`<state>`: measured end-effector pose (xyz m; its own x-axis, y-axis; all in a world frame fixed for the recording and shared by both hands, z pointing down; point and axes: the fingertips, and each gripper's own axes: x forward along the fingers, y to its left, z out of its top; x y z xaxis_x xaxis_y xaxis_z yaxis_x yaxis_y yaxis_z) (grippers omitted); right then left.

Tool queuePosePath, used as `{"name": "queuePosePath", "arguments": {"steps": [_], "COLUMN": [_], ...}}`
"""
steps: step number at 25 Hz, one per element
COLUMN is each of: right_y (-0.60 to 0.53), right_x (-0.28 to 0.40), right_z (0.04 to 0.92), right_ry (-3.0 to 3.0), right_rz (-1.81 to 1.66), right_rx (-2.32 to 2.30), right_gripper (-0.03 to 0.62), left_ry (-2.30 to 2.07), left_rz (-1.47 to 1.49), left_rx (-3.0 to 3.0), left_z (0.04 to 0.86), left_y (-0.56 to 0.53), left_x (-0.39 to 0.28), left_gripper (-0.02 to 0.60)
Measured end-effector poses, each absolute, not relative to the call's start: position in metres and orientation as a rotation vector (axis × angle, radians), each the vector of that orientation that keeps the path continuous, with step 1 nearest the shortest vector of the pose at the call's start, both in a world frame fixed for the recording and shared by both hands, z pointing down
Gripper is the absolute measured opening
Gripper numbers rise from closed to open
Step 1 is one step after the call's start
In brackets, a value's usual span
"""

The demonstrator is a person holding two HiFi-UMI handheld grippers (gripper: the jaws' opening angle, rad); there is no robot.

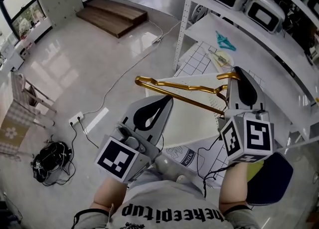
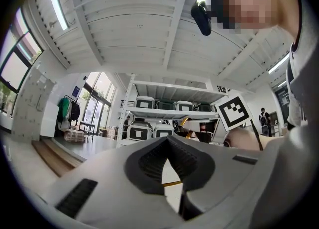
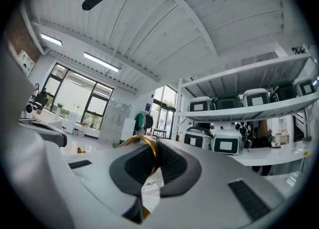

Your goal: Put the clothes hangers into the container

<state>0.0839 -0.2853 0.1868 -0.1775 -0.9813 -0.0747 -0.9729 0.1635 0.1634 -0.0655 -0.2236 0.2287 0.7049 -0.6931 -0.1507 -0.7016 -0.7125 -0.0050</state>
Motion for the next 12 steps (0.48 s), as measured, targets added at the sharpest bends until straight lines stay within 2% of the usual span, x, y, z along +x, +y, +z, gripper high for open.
{"name": "queuePosePath", "arguments": {"steps": [12], "right_y": [-0.308], "right_x": [0.068], "right_z": [0.217], "right_ry": [-2.284], "right_rz": [-0.189], "right_rx": [2.022], "right_gripper": [0.022], "left_ry": [1.101], "left_rz": [0.126], "left_rx": [-2.945], "left_z": [0.246], "left_y": [-0.249], "left_x": [-0.084], "left_gripper": [0.020]}}
